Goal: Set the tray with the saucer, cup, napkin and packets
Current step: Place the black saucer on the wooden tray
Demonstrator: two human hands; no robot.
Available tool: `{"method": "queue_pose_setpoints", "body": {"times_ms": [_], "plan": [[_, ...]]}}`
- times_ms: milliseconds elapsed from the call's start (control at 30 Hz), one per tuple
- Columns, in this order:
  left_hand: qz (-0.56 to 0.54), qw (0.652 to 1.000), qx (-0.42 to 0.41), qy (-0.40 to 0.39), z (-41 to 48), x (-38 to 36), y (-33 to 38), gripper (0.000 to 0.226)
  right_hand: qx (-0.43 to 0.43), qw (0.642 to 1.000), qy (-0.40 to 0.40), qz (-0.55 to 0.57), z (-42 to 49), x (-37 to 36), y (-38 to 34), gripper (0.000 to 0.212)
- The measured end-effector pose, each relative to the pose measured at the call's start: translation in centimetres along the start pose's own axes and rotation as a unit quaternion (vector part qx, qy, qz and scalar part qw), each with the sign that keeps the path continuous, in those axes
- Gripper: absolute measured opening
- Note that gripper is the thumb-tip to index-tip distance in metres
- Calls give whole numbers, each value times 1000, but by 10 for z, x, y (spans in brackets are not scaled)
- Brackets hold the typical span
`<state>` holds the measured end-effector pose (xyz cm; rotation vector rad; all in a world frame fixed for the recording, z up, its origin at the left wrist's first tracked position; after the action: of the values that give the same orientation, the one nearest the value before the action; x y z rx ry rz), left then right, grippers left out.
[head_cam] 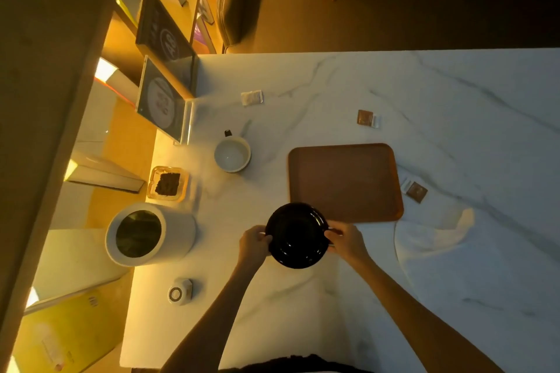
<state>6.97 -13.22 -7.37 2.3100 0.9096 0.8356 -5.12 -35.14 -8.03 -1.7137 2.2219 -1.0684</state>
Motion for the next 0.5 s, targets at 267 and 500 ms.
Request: {"method": "queue_pose_setpoints", "body": {"times_ms": [267, 500], "plan": [[24, 999, -22, 4, 44, -35, 61, 18, 61, 996, 39, -61, 40, 59, -43, 25], [76, 997, -22, 15, 81, -46, 89, 12, 42, 997, 9, -62, 86, 69, -56, 28]]}}
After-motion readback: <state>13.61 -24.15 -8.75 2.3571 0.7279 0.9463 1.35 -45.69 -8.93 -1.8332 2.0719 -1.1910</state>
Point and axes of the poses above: each hand's wrist, its own z-axis towards the middle knuckle, its own x-axis out of the back of the hand, y = z × x, the point moved 10 cm from there along z, towards the middle knuckle, and after that the axes turned 6 degrees about -x, right-handed, at the moved point
